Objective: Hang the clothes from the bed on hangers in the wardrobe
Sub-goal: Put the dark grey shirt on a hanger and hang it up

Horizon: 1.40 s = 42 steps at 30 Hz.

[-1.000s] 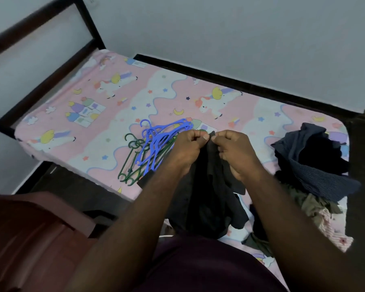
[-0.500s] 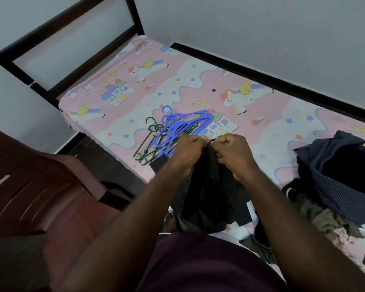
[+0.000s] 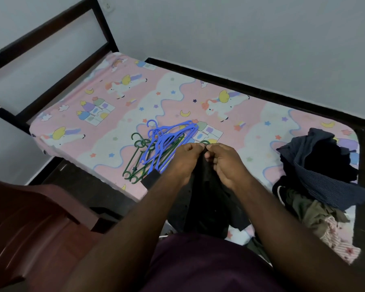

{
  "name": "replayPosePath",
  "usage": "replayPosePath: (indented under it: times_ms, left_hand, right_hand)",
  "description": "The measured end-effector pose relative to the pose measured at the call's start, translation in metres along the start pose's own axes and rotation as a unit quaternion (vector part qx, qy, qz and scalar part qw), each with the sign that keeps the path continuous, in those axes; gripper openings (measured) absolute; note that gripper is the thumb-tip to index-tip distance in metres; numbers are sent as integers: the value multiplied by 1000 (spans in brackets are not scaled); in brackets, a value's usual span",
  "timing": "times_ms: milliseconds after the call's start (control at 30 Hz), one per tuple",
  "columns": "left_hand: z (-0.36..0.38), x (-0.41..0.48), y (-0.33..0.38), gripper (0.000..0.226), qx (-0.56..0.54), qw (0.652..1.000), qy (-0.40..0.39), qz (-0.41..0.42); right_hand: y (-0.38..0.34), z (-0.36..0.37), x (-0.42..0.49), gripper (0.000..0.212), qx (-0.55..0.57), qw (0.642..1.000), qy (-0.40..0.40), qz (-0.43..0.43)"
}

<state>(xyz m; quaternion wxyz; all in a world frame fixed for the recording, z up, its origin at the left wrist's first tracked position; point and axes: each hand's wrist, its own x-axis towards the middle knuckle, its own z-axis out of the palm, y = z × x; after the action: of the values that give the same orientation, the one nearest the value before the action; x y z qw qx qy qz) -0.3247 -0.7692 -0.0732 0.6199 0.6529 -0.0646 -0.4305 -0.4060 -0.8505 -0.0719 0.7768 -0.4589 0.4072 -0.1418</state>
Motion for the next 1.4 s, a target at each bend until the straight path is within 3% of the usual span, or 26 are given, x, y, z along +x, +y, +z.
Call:
replayPosePath:
  times_ms: [200, 233, 367, 467, 600, 733, 800, 867, 900, 967, 1000, 1100, 1200, 1300, 1400]
  left_hand:
    - [-15, 13, 10, 32, 57, 998, 10, 13]
    - [-15, 16, 11, 34, 49, 999, 20, 9]
    - [-19, 26, 9, 27, 75, 996, 40, 36]
    - [-28, 21, -3, 30, 86, 995, -23, 33]
    - [-48, 17, -41, 28, 223, 965, -141, 16]
    - [-65, 21, -54, 19, 226, 971, -64, 34]
    - [-76, 26, -44, 21, 245, 968, -36, 35]
    - [-85, 32, -27, 23, 287, 956, -31, 47]
    - [-87, 34, -17, 25, 299, 952, -25, 60]
    - [-85, 37, 1, 28, 288, 952, 0, 100]
    - [-81, 36, 8, 28, 268, 956, 22, 118]
    - [-72, 32, 2, 28, 197, 969, 85, 124]
    - [-64, 14, -46, 16, 186, 980, 68, 35]
    - [-56, -12, -93, 16, 180, 982, 24, -47]
    - [-54, -20, -105, 32, 187, 979, 13, -84]
  right_hand:
    - [3, 6, 3, 6, -113, 991, -2, -74]
    - [6, 6, 2, 12, -146, 986, -13, -85]
    - [14, 10, -5, 10, -318, 938, 11, -136]
    - [8, 10, -2, 14, -289, 943, 59, -153]
    - [-5, 8, 0, 9, -278, 943, 79, -166]
    - [-6, -4, 0, 8, -324, 940, 5, -111]
    - [-10, -17, 7, 8, -473, 877, -31, -83]
    - [-19, -29, 18, 8, -639, 766, -24, -68]
    - [-24, -35, 24, 8, -682, 728, -1, -64]
    - [-33, -43, 31, 16, -702, 707, 56, -70]
    - [-36, -44, 30, 23, -682, 721, 87, -86]
    - [-16, -36, 17, 34, -521, 824, 176, -135]
    - [44, -18, -1, 33, -332, 934, 123, -44]
    - [90, -8, -14, 25, -294, 954, 37, 44]
    - [99, -5, -13, 19, -260, 964, 32, 53]
